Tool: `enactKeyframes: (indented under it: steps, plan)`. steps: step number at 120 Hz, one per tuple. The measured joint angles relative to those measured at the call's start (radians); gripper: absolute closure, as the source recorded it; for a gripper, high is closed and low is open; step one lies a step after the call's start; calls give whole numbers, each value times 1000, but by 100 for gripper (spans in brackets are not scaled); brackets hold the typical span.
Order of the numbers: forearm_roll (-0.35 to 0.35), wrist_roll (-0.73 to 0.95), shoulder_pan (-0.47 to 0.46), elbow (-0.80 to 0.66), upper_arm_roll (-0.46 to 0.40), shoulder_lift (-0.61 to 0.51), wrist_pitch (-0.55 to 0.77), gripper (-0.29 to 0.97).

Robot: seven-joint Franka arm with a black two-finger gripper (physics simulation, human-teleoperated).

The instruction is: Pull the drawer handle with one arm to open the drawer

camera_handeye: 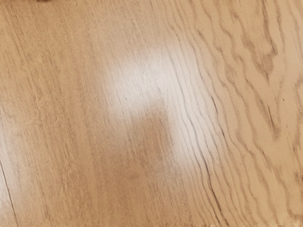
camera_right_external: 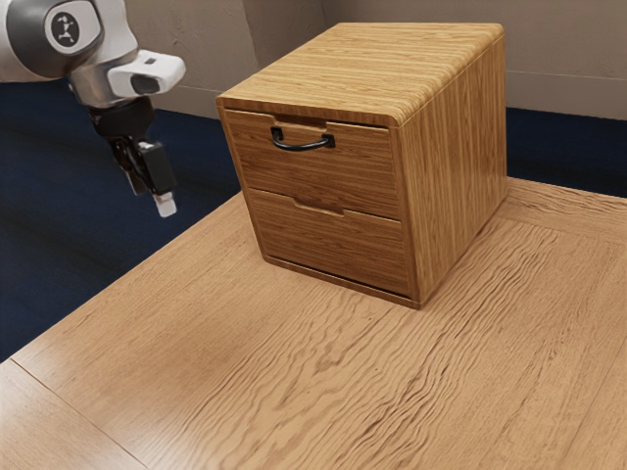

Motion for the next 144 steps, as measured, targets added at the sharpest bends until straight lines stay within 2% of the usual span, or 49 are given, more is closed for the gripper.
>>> enactKeyframes:
  steps: [16,29,44,54,89,102,120,130,144]
  plan:
    - [-1,92,-2,39,-6,-88,-13,0]
    - [-93,152,-16,50,-4,-179,-34,0]
    - [-137,214,-38,35,-5,-203,-105,0]
    - [-145,293,-56,32,-8,-180,-93,0]
    - [-109,589,-118,38,-12,-144,31,0]
    - [-43,676,-129,30,-26,-146,76,0]
    - [26,774,-186,-201,-30,-262,239,0]
    - [56,819,-229,-231,-30,-267,327,0]
    - [74,876,-236,-234,-29,-242,426,0]
